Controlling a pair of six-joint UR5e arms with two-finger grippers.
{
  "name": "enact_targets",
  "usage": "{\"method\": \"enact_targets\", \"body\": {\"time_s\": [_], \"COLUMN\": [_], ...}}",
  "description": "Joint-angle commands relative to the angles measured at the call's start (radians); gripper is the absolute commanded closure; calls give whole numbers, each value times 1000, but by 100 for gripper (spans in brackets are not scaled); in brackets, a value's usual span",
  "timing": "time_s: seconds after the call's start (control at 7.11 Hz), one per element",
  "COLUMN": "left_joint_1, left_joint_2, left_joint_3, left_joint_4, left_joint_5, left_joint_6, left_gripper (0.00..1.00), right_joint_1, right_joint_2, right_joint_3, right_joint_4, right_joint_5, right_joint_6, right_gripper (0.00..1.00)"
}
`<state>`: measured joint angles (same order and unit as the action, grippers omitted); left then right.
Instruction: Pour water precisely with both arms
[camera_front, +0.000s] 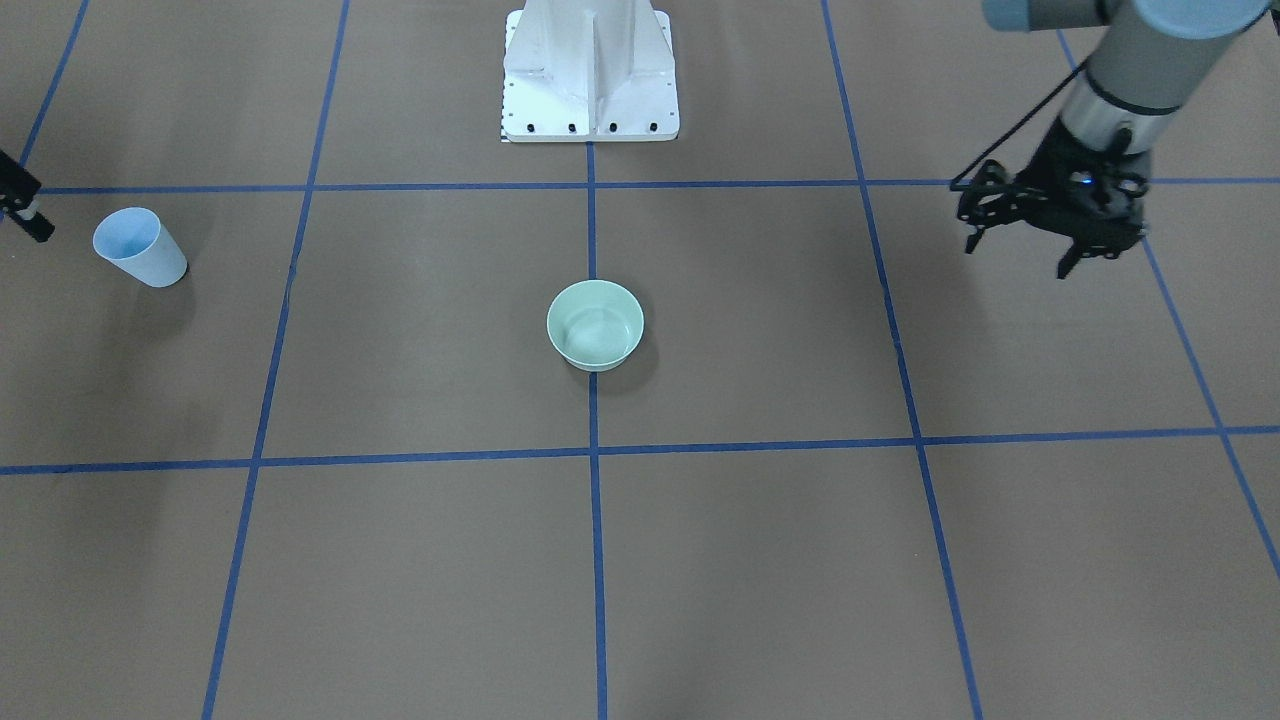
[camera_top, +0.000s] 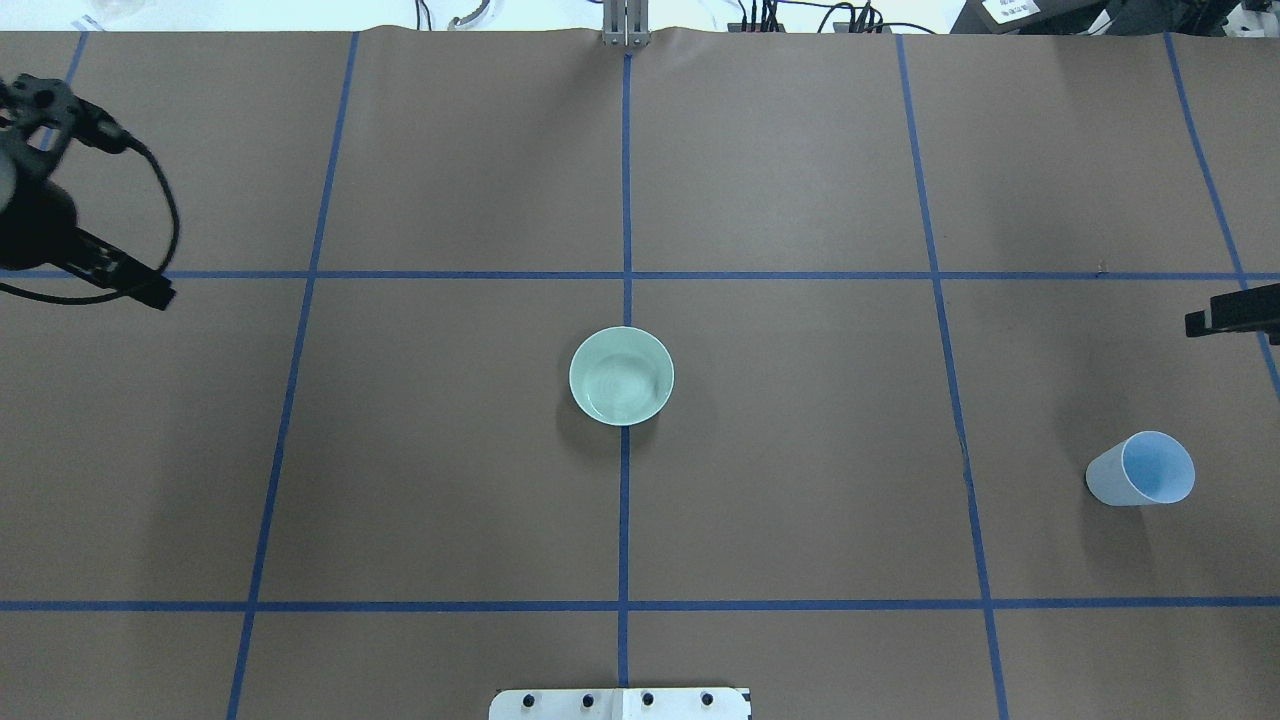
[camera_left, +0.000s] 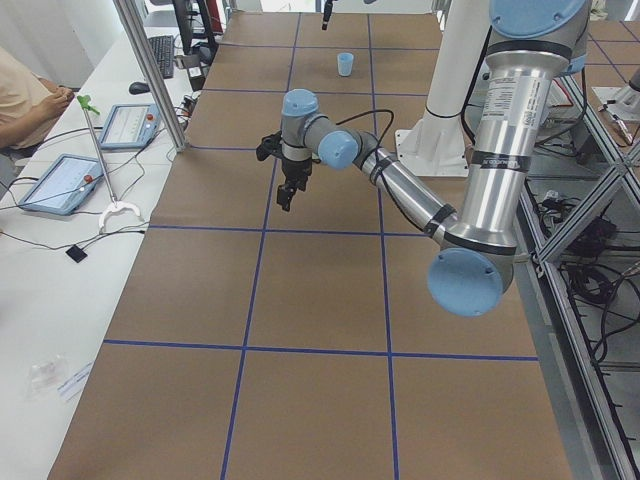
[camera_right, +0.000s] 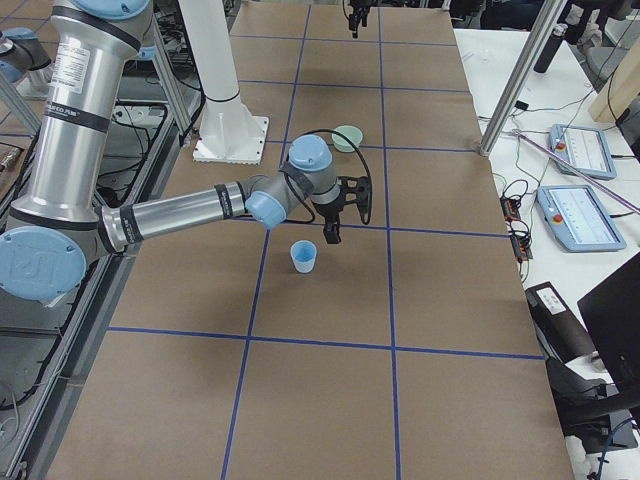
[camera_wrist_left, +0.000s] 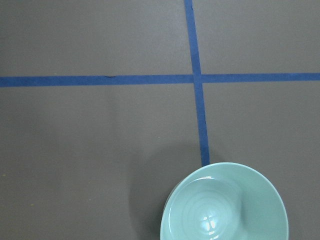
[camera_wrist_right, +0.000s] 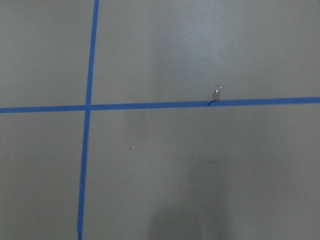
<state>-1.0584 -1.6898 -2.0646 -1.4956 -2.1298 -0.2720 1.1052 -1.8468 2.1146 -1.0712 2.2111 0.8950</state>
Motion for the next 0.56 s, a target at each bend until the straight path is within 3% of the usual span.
{"method": "enact_targets", "body": {"time_s": [0.0,0.14,0.42], "left_joint_1": [-208,-272,-295], "left_joint_2": [125,159,164], "left_joint_3": [50,69,77], "left_joint_4": [-3,-6,-6], "left_joint_5": [-70,-68,-68], "left_joint_6": [251,252,254], "left_gripper": [0,0,0], "right_joint_1": [-198,-326,-619], "right_joint_2": [-73,-110,-172], "right_joint_3": [163,216,234], "right_joint_4": [0,0,-6], "right_joint_5": [-165,-312,-710], "right_joint_6": [260,394,629], "right_gripper": [0,0,0]}}
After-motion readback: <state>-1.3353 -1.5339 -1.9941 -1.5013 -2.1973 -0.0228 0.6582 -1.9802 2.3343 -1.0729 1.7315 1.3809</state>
